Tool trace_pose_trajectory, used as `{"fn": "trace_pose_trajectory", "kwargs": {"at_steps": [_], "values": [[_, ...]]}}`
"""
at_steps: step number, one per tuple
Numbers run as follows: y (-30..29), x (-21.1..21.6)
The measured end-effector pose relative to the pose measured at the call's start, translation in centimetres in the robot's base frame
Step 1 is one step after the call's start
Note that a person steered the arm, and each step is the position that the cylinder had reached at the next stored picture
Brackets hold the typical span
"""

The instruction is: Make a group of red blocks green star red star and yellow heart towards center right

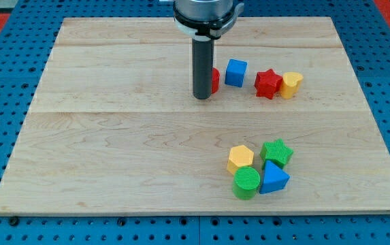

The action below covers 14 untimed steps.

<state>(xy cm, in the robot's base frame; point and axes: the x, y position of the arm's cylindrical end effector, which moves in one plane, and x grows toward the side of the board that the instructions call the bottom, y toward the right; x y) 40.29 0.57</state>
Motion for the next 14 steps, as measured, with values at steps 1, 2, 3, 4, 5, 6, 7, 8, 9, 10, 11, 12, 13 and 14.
{"fn": "trace_pose_trajectory", "kwargs": {"at_steps": [1,2,3,4,5,6,7,8,9,10,11,12,13,14], "values": [[-0.3,-0.1],[-0.3,0.2],[-0.1,2.1],[2.4,3.4],[9.2,5.7],[19.3,12.0],[23.1,17.4],[17.2,17.7],[15.5,14.3],[14.3,15.9],[13.3,16.8],[9.4,13.2],[8.3,10.8],[6.6,9.9]]}}
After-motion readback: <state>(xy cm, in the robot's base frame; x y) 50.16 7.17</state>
